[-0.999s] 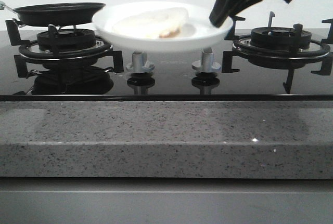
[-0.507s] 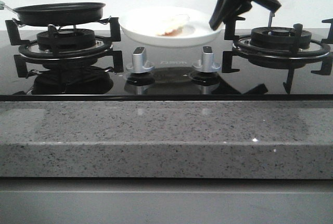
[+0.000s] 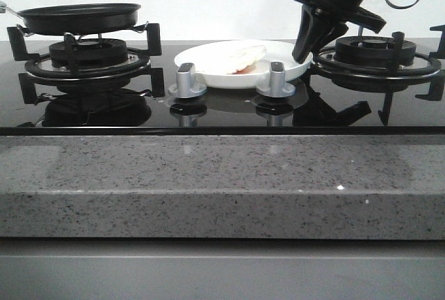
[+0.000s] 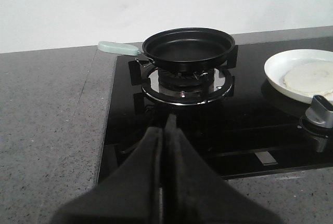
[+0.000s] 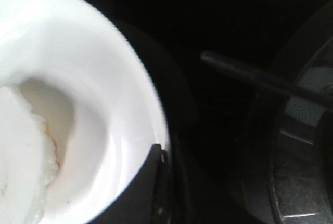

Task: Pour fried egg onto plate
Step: 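Lower the plate with the egg onto the stove with the right gripper, then open the right gripper and lift it away from the plate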

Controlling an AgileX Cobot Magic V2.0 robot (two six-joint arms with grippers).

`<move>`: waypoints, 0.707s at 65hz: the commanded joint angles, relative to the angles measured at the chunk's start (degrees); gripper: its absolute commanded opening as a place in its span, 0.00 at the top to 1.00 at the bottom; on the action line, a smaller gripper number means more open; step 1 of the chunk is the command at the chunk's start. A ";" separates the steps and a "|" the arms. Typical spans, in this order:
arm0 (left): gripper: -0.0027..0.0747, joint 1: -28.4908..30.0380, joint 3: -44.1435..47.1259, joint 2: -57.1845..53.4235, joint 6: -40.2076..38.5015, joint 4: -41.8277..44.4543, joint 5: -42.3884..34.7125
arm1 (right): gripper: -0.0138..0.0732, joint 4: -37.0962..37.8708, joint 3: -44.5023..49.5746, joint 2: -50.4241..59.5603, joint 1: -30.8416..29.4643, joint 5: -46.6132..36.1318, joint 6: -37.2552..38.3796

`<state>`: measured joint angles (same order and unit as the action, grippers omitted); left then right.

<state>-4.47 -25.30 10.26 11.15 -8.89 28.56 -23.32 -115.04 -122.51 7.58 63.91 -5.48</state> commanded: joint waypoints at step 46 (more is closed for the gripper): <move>0.99 -0.49 -1.55 0.60 -0.55 -0.78 -4.96 | 0.91 10.47 -11.69 11.50 -0.57 12.41 3.93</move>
<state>-4.47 -25.30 10.26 11.15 -9.01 28.56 -13.15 -123.60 -115.01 7.35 71.48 -1.67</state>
